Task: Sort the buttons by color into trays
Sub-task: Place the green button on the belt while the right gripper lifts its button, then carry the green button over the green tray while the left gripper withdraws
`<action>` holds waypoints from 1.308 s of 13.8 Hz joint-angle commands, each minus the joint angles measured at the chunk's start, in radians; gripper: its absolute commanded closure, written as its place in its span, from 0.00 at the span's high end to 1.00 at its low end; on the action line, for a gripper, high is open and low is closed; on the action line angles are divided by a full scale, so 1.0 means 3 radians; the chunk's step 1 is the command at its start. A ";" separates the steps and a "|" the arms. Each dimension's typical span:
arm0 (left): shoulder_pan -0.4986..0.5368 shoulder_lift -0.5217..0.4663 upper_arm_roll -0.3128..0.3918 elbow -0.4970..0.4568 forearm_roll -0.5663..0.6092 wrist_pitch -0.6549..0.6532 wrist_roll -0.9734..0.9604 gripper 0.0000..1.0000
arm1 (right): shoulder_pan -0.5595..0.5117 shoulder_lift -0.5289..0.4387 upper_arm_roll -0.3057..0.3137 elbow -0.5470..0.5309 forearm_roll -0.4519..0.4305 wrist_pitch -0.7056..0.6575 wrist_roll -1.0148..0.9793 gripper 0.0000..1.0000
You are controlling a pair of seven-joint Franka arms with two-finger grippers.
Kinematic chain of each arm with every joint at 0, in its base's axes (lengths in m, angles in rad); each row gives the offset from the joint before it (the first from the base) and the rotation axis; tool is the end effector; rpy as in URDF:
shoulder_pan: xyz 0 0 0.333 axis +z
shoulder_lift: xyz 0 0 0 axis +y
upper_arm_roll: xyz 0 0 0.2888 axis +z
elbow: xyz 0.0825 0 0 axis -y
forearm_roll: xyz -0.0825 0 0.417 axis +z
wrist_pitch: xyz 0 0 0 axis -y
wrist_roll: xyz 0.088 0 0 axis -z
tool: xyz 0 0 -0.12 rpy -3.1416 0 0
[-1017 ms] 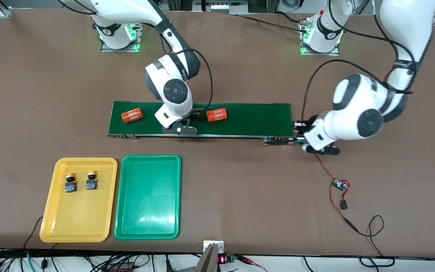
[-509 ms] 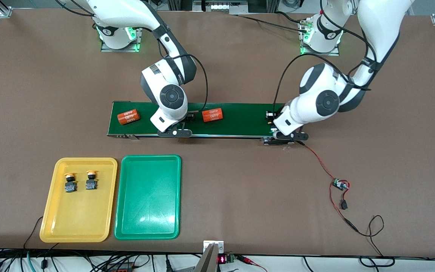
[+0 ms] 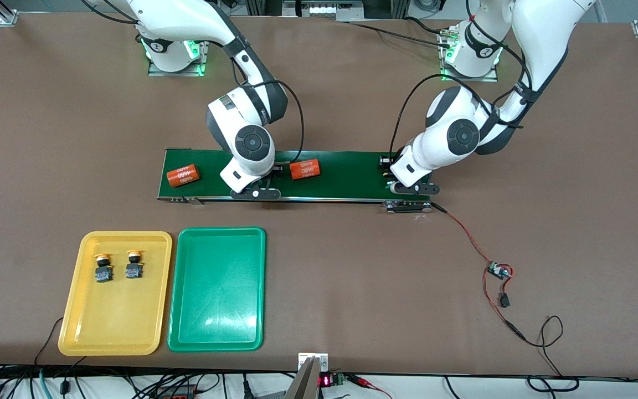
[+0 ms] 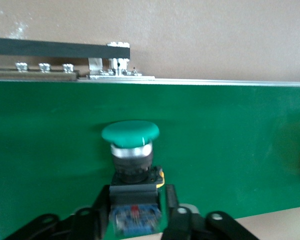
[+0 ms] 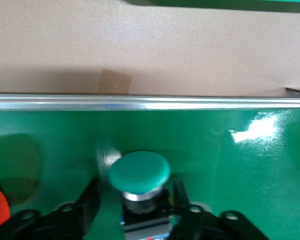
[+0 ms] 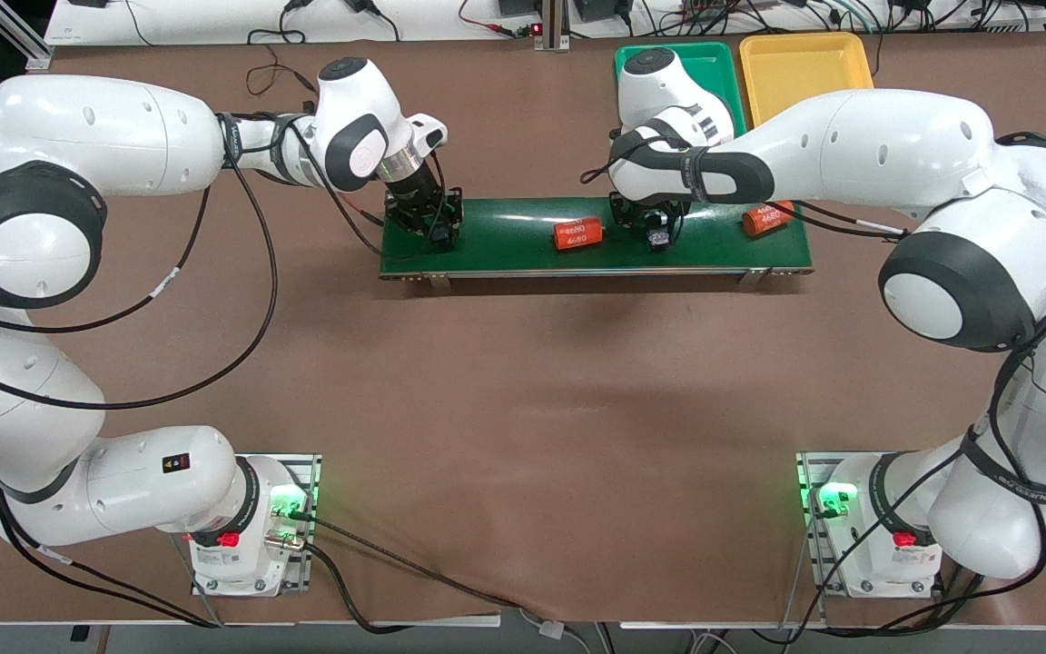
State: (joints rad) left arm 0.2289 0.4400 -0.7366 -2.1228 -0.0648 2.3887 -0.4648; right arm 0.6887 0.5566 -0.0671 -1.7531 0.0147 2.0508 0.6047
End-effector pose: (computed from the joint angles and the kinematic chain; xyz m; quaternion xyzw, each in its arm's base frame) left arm 0.5002 -0.2963 0.1881 0.9852 0.0224 -0.1077 0.1313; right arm 0.5199 0.3748 0.1770 0.9916 0.0069 -0.0980 0.0839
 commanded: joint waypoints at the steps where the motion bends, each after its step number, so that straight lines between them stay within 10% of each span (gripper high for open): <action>1: 0.0040 -0.0157 0.0001 0.0136 -0.0081 -0.0199 -0.0061 1.00 | 0.0000 -0.0137 -0.0088 -0.0011 -0.0039 -0.0153 -0.0032 0.27; 5: 0.0025 -0.0234 0.0245 0.1178 -0.0030 -0.1771 -0.0016 1.00 | -0.0025 -0.0214 -0.0343 0.0366 -0.0008 -0.0464 -0.0047 0.26; 8: -0.0337 -0.0392 0.0944 0.1655 -0.0014 -0.2393 0.0269 1.00 | -0.0112 -0.0046 -0.0614 0.0658 -0.0013 -0.0485 -0.0088 0.23; 13: -0.0860 -0.0817 0.2270 0.1544 -0.0014 -0.2435 0.1751 1.00 | -0.0526 0.0476 -0.0635 0.1262 0.0022 -0.0149 -0.0180 0.23; 18: -0.0651 -0.1358 0.2287 0.1370 0.0349 -0.2425 0.1928 1.00 | -0.0608 0.0767 -0.0620 0.1278 0.0028 0.0429 -0.0298 0.23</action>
State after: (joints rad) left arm 0.0176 0.1548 -0.0266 -1.6375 -0.0024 1.6631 0.1035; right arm 0.5094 0.7528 -0.2623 -1.4091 0.0153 2.1487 0.5327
